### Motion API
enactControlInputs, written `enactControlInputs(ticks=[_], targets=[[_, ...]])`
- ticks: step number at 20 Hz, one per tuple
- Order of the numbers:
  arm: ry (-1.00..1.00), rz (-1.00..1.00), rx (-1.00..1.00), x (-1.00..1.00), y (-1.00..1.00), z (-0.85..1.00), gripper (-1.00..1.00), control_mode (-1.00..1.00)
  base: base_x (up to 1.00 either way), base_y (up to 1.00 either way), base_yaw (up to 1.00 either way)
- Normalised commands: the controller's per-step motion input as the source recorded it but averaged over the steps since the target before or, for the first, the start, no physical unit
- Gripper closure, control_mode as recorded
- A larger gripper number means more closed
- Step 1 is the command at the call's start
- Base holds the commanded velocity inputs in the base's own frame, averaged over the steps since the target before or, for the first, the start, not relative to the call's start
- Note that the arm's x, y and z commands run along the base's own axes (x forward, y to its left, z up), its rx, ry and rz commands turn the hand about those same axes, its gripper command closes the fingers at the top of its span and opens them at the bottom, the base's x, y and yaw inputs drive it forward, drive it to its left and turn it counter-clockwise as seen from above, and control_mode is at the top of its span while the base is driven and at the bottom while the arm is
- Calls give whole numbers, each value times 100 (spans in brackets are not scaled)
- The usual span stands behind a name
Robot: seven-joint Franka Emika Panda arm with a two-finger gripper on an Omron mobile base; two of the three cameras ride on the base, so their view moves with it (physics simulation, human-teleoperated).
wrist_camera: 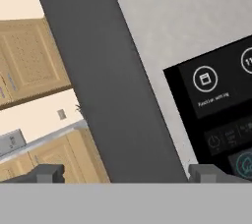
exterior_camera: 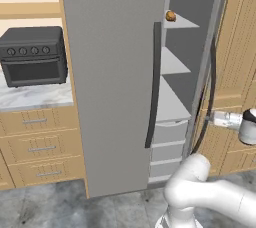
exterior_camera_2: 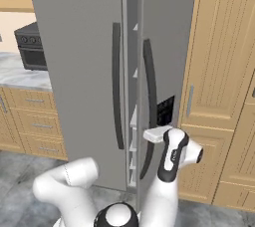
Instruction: There's a chicken drumstick in the fridge that needs to be moved to the freezer for freezing. Pick up the chicken drumstick from the fridge, place it on any shelf in the freezer, and close the fridge and freezer doors when done.
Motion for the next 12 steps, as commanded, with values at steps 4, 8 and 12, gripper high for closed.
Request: enactControlInputs(ticks=[4,8,12], targets=[[3,7,3,48,100,-44,-100,-100,0,0,0],[0,3,0,56,100,-49,-100,-100,0,0,0],[0,1,0,76,100,-55,-100,-100,0,0,0]])
